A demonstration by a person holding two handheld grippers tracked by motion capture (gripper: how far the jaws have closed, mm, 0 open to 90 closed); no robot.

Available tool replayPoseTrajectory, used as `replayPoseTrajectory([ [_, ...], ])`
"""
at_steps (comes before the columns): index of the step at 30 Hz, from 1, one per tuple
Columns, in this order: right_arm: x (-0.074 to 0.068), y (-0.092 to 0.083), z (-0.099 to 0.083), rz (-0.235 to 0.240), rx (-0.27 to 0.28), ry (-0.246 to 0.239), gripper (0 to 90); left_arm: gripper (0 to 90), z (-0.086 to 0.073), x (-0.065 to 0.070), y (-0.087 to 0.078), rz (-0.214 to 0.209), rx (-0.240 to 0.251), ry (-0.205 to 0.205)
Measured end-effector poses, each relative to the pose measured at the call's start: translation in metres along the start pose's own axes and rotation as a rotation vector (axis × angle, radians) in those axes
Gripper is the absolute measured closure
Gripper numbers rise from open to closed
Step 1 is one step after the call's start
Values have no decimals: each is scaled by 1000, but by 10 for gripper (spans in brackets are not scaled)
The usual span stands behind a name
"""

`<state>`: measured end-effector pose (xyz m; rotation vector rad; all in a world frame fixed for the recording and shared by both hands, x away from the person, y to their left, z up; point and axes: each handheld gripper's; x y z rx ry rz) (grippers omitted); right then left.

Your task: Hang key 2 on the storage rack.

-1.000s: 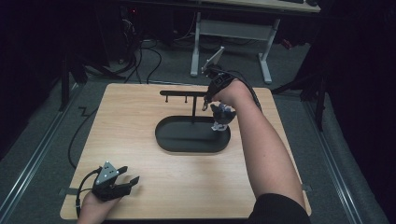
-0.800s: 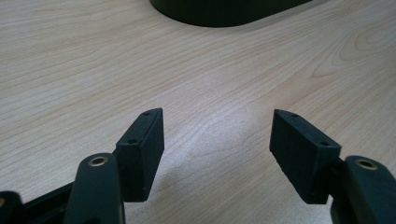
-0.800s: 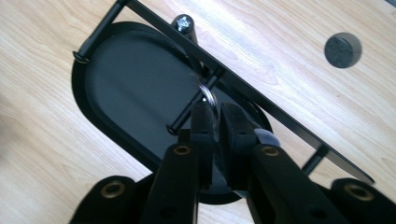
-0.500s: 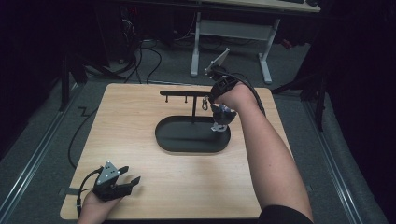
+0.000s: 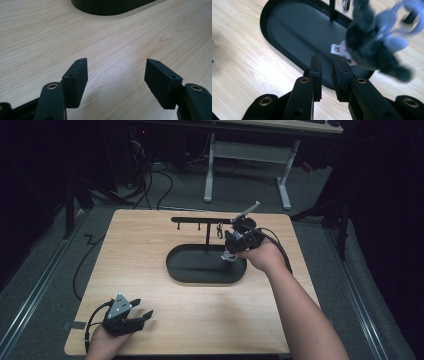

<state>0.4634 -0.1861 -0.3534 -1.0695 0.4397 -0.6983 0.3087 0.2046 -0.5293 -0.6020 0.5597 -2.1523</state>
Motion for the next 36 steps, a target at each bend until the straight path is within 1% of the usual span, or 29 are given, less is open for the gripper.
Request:
replayPoseTrajectory([
  [1,-1,3,-8,-1,7,1,787,359,0,0,0,2,-2,4],
  [3,-3,9,-19,-16,5,-5,772,359,0,1,0,2,-6,4],
  [4,-4,13,-28,-13,17,-7,762,359,-1,1,1,1,-7,3],
  [5,-6,16,-36,-3,35,4,761,358,-1,1,1,1,-7,3],
  [7,-10,23,-50,-6,42,-2,761,359,-1,2,1,1,-9,4],
  [9,-14,30,-62,3,56,0,748,359,-1,3,2,0,-12,6],
  [11,-19,38,-78,-9,67,-2,734,359,-2,4,3,-2,-13,7],
  [13,-22,45,-91,-15,74,2,727,358,-2,5,3,-5,-19,11],
  [15,-25,51,-104,-7,99,12,727,358,-2,5,4,-8,-19,15],
  [18,-29,57,-121,-21,136,32,719,358,-2,6,5,-12,-20,17],
  [20,-31,62,-136,-26,173,52,710,358,-2,7,5,-13,-21,19],
  [21,-32,64,-142,-41,188,56,706,358,-2,7,5,-12,-26,22],
  [22,-34,66,-148,-56,202,49,704,358,-3,8,5,-12,-22,21],
  [25,-39,72,-168,-65,264,66,682,358,-2,9,5,-16,-20,27],
  [29,-47,75,-192,-90,342,89,659,358,-2,12,5,-24,-19,35],
  [31,-52,75,-207,-96,388,114,644,358,-1,14,5,-31,-15,39],
  [32,-56,73,-213,-112,402,120,632,358,-1,15,5,-36,-16,41],
  [34,-64,70,-230,-170,458,103,603,357,-1,17,5,-48,-11,44],
  [35,-66,68,-238,-179,473,109,560,357,0,19,5,-52,-11,46],
  [36,-66,64,-241,-170,484,118,467,357,0,20,5,-58,-8,48],
])
Point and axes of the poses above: each handheld gripper's, and its own axes: y roughly forward along the jaws, z roughly out of its top, x roughly to its right, and after that the axes turned 13 degrees about -y, right-handed
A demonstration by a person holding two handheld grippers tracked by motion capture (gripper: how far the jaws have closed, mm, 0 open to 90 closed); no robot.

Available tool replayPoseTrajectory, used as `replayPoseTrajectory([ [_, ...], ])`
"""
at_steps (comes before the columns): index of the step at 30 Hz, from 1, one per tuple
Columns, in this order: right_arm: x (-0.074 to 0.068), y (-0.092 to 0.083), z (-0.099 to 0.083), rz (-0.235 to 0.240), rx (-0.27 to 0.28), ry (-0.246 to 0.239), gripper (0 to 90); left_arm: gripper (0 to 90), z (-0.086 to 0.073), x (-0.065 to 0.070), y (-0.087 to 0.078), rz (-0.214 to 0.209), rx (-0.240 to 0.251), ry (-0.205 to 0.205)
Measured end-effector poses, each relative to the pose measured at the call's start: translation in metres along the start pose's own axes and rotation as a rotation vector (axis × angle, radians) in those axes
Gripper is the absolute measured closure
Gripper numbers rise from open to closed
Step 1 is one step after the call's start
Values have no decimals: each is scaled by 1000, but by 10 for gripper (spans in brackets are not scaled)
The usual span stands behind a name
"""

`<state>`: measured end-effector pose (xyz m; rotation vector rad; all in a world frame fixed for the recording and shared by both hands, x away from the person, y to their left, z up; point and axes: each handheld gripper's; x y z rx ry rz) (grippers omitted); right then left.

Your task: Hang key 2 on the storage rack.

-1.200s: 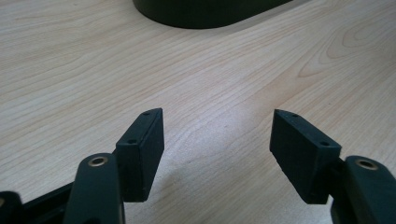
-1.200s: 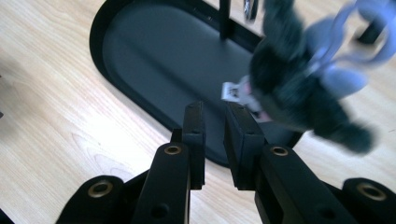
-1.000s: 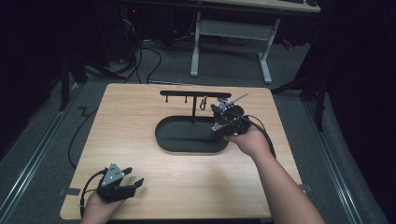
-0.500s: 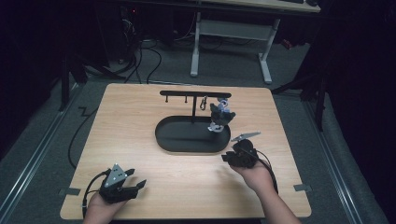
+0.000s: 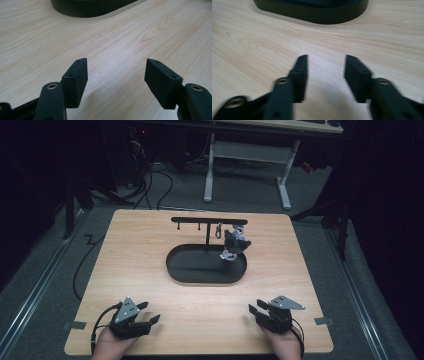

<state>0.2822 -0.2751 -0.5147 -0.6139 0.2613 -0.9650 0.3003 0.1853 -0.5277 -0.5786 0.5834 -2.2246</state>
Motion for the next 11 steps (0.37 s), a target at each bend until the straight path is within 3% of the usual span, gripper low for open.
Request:
replayPoseTrajectory([
  [1,2,-4,-1,0,13,6,435,357,0,2,0,-6,-1,5],
  [4,8,-7,-8,-60,21,21,438,354,1,6,1,-3,1,29],
  [7,10,-5,-8,-55,36,45,434,353,2,6,0,-5,6,27],
  [11,7,-1,-7,-53,25,15,433,352,2,5,-1,-2,8,26],
])
Point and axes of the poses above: each handheld gripper's, and its own axes: y roughly forward along the jaws, z roughly out of its top, x roughly to its right, and after that the axes turned 13 degrees about -y, right-handed
